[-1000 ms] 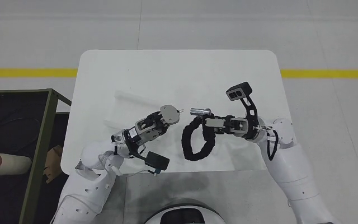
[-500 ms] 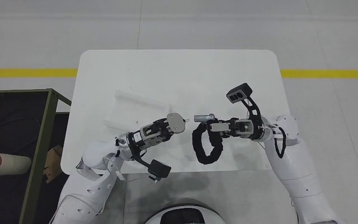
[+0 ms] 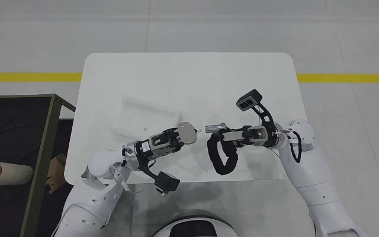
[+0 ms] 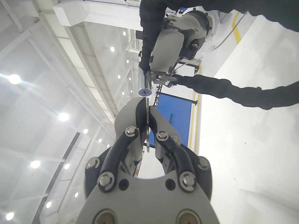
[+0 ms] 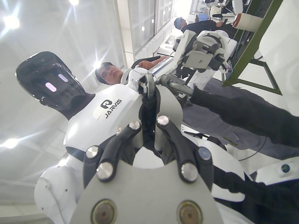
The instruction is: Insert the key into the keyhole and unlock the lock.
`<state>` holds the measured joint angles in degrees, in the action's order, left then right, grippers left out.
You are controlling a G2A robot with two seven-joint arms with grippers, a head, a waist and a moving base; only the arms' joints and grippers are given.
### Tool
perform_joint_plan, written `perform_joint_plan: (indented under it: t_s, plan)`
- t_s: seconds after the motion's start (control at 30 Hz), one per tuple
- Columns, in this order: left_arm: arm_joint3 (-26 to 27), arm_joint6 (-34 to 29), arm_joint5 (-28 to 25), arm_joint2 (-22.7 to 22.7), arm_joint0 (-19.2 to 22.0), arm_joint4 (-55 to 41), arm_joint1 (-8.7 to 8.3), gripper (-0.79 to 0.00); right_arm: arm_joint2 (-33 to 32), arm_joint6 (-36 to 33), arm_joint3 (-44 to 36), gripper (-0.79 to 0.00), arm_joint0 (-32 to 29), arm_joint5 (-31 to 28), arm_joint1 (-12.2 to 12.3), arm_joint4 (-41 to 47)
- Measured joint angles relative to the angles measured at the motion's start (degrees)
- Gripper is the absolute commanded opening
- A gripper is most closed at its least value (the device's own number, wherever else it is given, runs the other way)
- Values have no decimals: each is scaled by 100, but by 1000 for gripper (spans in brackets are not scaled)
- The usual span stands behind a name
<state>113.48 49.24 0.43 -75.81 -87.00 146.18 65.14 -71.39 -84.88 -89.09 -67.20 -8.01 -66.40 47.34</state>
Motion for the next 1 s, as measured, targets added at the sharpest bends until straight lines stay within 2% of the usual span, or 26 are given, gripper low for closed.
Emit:
perform_joint_plan:
  t_s: [0.3,0.5,0.6,0.73,1.0]
  plan:
    - [-52,88,-112,-2,44,-89,-38,-785,81,-65,-35,-785,-25,34,12,-37]
    - [-50,-101,-163,-22,40,-133,-52,-785,-39,252,-35,-785,-15,-281,24,-198]
    - [-164,-564,-527,-184,0,-528,-49,-785,-134,421,-89,-785,-54,-404,33,-205]
    - [-388,-746,-1638,-429,34,-1907,-52,-785,-245,501,-179,-785,-137,-544,56,-335]
    - [-394,-765,-1481,-416,33,-1659,-52,-785,-241,499,-177,-785,-135,-541,55,-332]
